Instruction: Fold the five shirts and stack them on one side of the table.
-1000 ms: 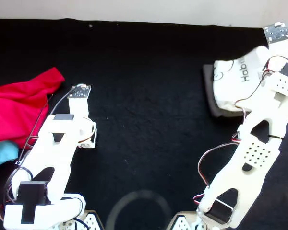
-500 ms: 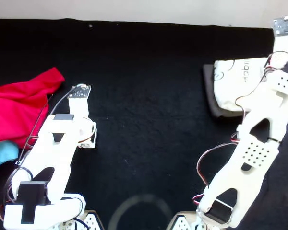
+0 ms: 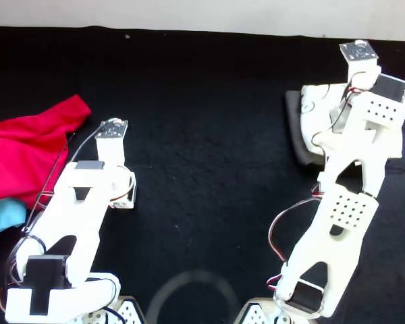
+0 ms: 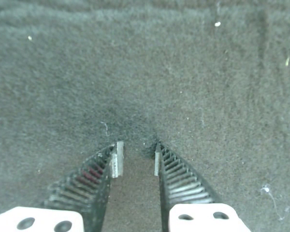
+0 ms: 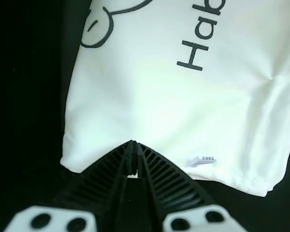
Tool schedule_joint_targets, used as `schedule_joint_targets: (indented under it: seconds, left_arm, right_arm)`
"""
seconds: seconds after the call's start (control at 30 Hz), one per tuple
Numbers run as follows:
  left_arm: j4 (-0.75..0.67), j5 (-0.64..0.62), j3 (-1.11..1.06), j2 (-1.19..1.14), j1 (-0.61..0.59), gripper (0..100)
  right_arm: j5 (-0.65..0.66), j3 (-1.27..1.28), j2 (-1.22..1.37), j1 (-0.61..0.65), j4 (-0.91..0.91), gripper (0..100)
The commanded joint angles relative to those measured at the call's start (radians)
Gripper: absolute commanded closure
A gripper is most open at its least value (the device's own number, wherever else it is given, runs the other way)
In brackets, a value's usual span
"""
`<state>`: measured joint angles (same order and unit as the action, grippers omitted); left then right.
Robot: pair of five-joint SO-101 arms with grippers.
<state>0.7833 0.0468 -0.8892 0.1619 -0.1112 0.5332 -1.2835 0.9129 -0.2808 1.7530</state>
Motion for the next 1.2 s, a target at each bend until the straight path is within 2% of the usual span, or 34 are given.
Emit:
schedule_joint_targets:
  seconds: [0.0,0.17,0.4,0.67,0.83,0.97,1.07,1.17]
  left_arm:
    - [-0.028,-0.003,-0.001,-0.004,-0.008,87]
    - [-0.028,-0.003,-0.001,-0.004,-0.008,87]
    - [-0.028,-0.003,-0.001,-0.004,-0.008,87]
    - [-0.028,-0.003,-0.001,-0.004,-0.008,87]
    - [-0.023,-0.003,0.001,0.004,-0.008,87]
    - [-0.015,0.000,0.024,0.007,-0.012,87]
    - [0.061,-0.002,0.085,0.008,-0.041,87]
    - [0.199,0.000,0.206,0.008,-0.113,87]
  right_arm:
    - [-0.009,-0.030,-0.008,0.010,0.013,99.3]
    - [-0.003,-0.022,0.001,0.005,0.013,99.3]
    - [0.038,0.205,-0.007,0.005,0.008,99.3]
    - [0.038,-0.025,-0.035,-0.061,0.013,99.3]
    - [0.038,-0.024,-0.211,-0.081,0.013,99.3]
    - [0.038,0.054,-0.390,-0.042,0.013,98.9]
    - [0.038,0.180,-0.515,0.004,0.013,96.7]
    - [0.040,0.326,-0.625,0.048,0.013,89.1]
